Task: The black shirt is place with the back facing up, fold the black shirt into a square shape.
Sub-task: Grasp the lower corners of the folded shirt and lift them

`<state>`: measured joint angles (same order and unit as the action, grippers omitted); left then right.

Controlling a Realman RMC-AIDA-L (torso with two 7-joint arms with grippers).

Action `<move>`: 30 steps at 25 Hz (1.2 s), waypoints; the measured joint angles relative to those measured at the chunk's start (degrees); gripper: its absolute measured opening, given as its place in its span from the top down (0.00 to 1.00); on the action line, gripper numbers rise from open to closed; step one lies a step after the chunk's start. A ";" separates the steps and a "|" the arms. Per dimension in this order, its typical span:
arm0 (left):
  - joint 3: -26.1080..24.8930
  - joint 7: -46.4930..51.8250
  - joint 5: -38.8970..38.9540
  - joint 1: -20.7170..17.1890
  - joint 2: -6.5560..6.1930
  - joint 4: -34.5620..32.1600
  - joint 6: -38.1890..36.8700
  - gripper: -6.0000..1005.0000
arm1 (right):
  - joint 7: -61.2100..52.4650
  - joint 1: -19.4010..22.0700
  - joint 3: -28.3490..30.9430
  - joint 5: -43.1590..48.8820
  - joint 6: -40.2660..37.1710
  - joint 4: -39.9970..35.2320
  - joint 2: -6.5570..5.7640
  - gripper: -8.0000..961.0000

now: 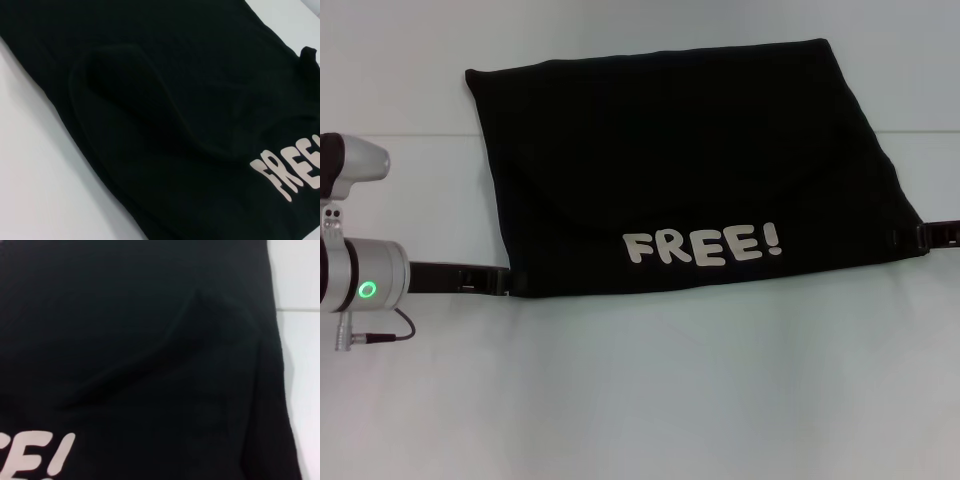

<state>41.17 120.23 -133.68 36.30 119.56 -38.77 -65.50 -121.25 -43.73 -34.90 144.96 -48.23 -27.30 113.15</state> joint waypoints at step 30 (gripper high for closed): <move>-10.44 -3.21 -1.64 -6.45 -1.88 -9.53 -27.99 0.98 | 15.63 18.90 7.68 -8.38 -38.81 -13.45 -1.47 0.94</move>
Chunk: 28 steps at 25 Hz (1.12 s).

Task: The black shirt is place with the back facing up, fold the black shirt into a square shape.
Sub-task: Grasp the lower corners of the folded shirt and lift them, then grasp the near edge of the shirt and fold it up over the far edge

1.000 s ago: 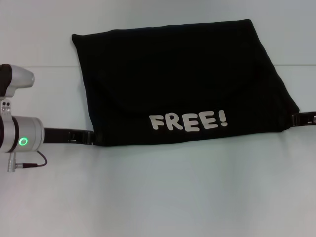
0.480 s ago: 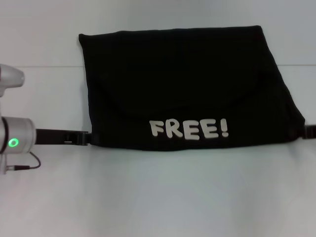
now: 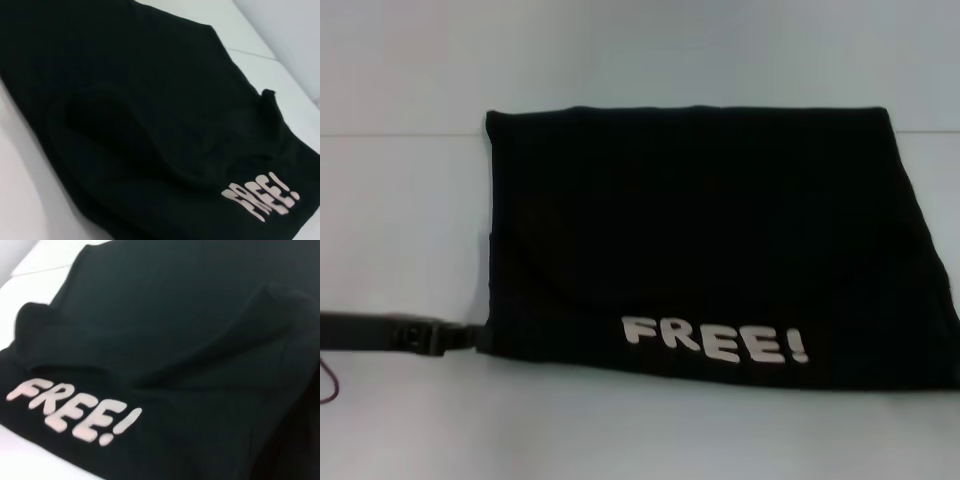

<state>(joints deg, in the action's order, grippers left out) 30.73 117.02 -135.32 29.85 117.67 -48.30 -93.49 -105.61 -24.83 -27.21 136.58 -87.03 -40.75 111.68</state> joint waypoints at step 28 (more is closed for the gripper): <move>-2.90 -1.09 -3.62 9.98 -4.37 9.90 2.99 0.98 | 8.35 -0.23 12.65 -0.11 -8.50 -0.39 -4.04 0.94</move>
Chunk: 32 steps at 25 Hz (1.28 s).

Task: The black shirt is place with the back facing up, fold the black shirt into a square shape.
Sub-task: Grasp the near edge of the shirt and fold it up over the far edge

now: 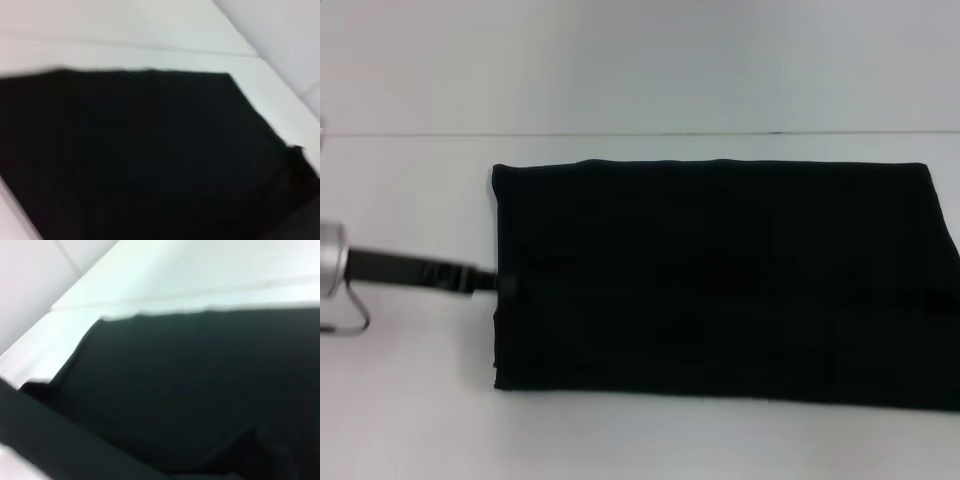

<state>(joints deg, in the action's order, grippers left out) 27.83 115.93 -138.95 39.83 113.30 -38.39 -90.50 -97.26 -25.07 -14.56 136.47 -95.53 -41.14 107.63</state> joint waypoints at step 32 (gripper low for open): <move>14.91 17.84 -3.20 8.86 0.97 6.31 30.04 0.86 | -2.41 -17.12 -3.57 0.01 37.81 16.10 2.51 0.94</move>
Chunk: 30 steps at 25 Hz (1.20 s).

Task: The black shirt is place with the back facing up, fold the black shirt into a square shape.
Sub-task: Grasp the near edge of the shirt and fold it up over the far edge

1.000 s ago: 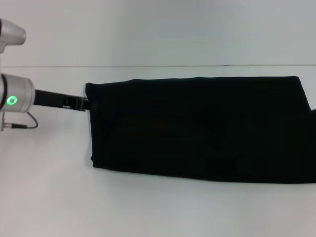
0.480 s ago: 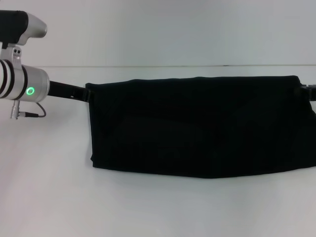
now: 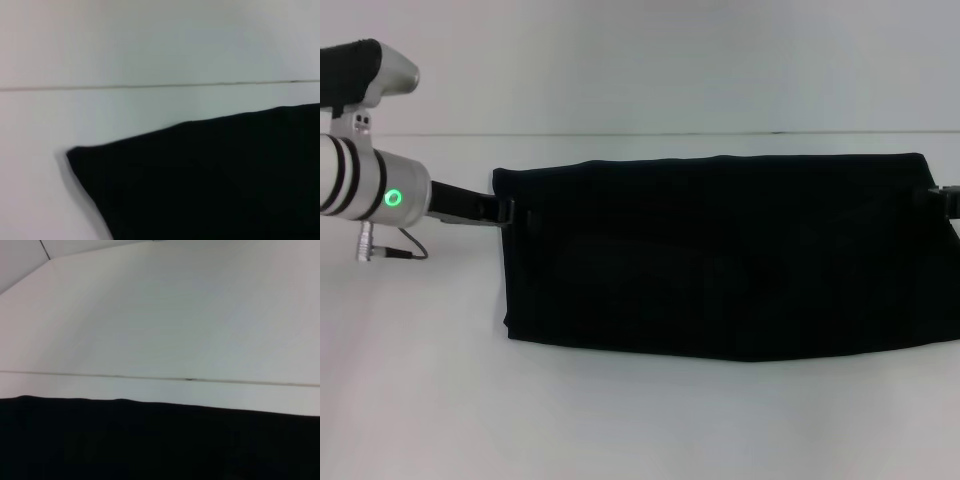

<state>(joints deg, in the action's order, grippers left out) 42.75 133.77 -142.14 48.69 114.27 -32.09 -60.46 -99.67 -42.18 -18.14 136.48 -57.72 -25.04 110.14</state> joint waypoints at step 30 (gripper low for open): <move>0.85 11.30 -0.29 2.88 3.01 4.17 3.71 0.15 | 3.70 0.08 -0.32 0.01 1.69 -0.10 1.25 0.94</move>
<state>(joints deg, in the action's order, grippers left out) 43.60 145.07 -142.43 51.57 117.28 -27.91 -56.75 -95.97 -42.10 -18.46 136.49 -56.03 -25.14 111.39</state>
